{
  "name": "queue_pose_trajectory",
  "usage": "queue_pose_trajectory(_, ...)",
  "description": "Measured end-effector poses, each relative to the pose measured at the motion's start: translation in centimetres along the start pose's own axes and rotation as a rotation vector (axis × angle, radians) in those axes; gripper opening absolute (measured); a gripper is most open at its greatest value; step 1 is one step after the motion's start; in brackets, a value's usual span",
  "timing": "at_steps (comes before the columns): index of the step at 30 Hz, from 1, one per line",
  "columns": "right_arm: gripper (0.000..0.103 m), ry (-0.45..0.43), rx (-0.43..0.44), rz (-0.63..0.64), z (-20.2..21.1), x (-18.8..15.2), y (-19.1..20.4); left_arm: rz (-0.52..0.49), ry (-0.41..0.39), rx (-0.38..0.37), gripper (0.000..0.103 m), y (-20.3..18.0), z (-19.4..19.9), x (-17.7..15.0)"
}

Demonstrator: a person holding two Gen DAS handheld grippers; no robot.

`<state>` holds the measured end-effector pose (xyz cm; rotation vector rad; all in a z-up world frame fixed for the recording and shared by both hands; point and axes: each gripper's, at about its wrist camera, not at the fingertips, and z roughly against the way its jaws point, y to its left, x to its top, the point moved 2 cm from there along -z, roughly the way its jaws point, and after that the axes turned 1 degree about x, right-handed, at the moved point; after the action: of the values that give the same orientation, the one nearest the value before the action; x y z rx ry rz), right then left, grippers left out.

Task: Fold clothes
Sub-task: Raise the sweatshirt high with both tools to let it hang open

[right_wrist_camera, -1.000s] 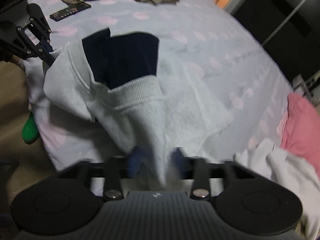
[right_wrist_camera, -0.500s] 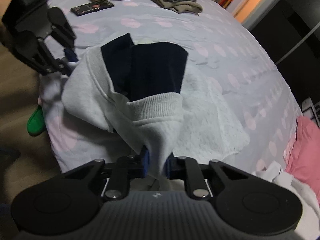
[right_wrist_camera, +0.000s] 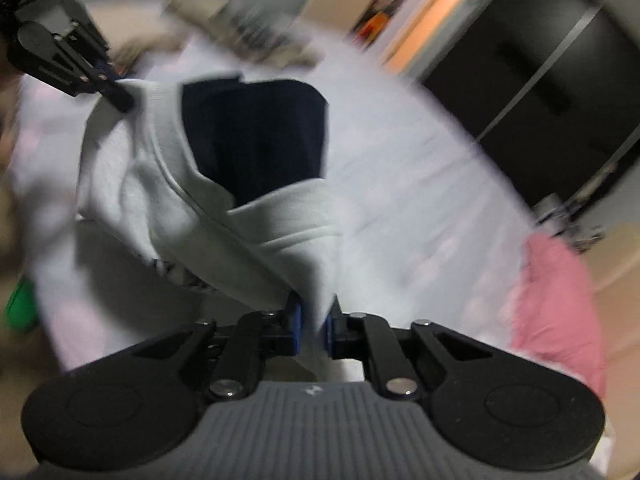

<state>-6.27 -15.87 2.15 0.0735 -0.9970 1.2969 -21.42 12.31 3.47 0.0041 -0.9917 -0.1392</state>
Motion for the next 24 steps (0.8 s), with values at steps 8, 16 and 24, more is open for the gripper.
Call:
queue_pose_trajectory(8,0.005,-0.260,-0.166,-0.110,7.8,5.9,-3.5,-0.178,-0.201,0.112,0.003,-0.9,9.1,11.6)
queue_pose_trajectory(16,0.005,-0.492,-0.286,-0.111,18.6,11.4,-7.2,-0.145,-0.455,0.139,0.003,-1.7,18.9,17.7)
queue_pose_trajectory(24,0.005,-0.702,-0.393,-0.027,29.0,14.5,-6.2,-0.203,-0.615,0.155,0.003,-3.3,28.2,21.2)
